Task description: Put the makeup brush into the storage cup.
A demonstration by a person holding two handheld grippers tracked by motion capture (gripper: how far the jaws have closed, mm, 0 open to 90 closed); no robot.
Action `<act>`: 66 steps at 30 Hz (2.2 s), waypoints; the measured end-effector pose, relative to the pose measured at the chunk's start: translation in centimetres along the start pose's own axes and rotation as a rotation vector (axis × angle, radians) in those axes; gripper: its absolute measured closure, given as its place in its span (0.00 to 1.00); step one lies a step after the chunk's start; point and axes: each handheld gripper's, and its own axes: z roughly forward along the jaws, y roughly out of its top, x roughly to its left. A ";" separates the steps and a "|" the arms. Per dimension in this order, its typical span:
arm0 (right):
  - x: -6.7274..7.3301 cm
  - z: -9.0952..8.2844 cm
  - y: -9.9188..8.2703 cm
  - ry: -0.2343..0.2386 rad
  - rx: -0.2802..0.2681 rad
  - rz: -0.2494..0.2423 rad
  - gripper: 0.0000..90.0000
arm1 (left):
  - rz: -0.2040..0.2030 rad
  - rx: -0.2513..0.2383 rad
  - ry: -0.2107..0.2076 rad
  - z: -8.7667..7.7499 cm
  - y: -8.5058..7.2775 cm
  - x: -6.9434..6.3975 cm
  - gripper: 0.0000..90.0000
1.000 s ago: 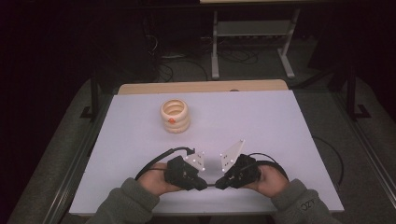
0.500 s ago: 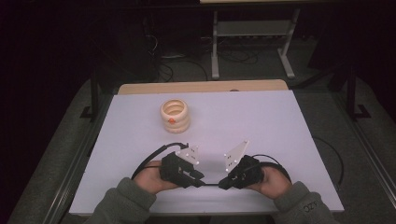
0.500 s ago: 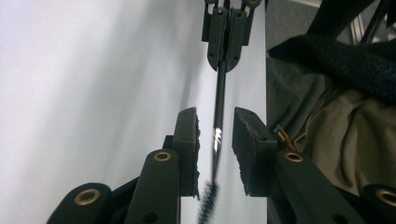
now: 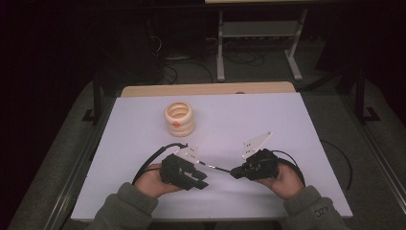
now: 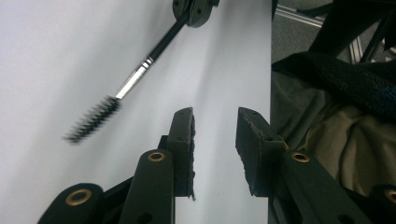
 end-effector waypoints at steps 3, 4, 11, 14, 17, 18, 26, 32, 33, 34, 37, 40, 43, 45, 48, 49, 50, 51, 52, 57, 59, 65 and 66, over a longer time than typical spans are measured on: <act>0.3 -0.5 0.7 -0.023 -0.038 0.038 0.94 | -0.027 -0.017 0.003 0.5 0.1 0.4 0.74; 0.4 -0.6 0.9 -0.023 -0.053 0.049 0.94 | -0.047 -0.035 0.004 0.7 0.1 0.4 0.74; 1.0 -0.3 1.9 -0.025 -0.108 0.063 0.94 | -0.141 -0.145 0.027 0.3 0.4 1.2 0.71; 1.0 0.3 2.0 -0.018 -0.117 0.086 0.94 | -0.157 -0.171 0.039 0.1 0.5 1.3 0.72; 1.1 1.0 2.0 -0.009 -0.125 0.096 0.93 | -0.172 -0.187 0.054 -0.1 0.5 1.4 0.73; 1.1 1.1 2.0 -0.010 -0.136 0.095 0.93 | -0.163 -0.180 0.061 -0.2 0.5 1.5 0.73; 1.2 1.9 1.8 0.005 -0.165 0.121 0.94 | -0.191 -0.217 0.069 -0.5 0.2 1.9 0.74; 1.2 2.5 1.9 0.026 -0.168 0.131 0.94 | -0.219 -0.267 0.056 -0.8 0.3 2.0 0.79; 1.1 2.7 1.9 0.023 -0.169 0.124 0.94 | -0.225 -0.270 0.048 -0.8 0.3 2.1 0.80; 1.2 2.8 1.9 0.027 -0.166 0.128 0.94 | -0.230 -0.274 0.045 -0.8 0.3 2.1 0.81; 1.2 3.1 1.9 0.022 -0.159 0.117 0.94 | -0.239 -0.286 0.029 -0.8 0.3 2.2 0.87; 1.5 3.5 2.0 0.022 -0.147 0.105 0.93 | -0.239 -0.287 0.001 -0.6 0.4 2.2 0.91; 1.6 4.0 2.0 0.006 -0.120 0.060 0.93 | -0.231 -0.277 -0.002 -0.4 0.5 2.0 0.94; 1.7 4.2 2.0 0.006 -0.120 0.060 0.92 | -0.225 -0.270 0.002 -0.4 0.5 1.9 0.95; 1.6 4.2 1.8 0.000 -0.122 0.074 0.83 | -0.227 -0.274 0.000 -0.7 0.6 1.9 0.95; 1.6 4.2 1.8 0.006 -0.127 0.091 0.80 | -0.221 -0.272 0.007 -0.8 0.6 1.9 0.95; 1.5 4.1 1.7 0.002 -0.131 0.089 0.77 | -0.222 -0.270 0.012 -0.8 0.7 1.8 0.95; 1.5 4.1 1.6 0.006 -0.132 0.102 0.75 | -0.217 -0.264 0.016 -0.9 0.7 1.8 0.95; 1.4 4.0 1.5 0.008 -0.133 0.102 0.73 | -0.210 -0.263 0.022 -1.0 0.7 1.8 0.95; 1.2 3.6 1.3 -0.001 -0.148 0.108 0.64 | -0.204 -0.257 0.041 -1.3 0.6 1.9 0.95; 1.1 3.4 1.1 -0.004 -0.153 0.116 0.61 | -0.204 -0.256 0.050 -1.4 0.5 1.9 0.95; 0.6 2.5 0.1 -0.025 -0.167 0.132 0.56 | -0.205 -0.250 0.064 -1.8 0.2 2.1 0.95; 0.5 2.3 0.0 -0.029 -0.169 0.137 0.55 | -0.213 -0.253 0.066 -1.9 0.2 2.1 0.95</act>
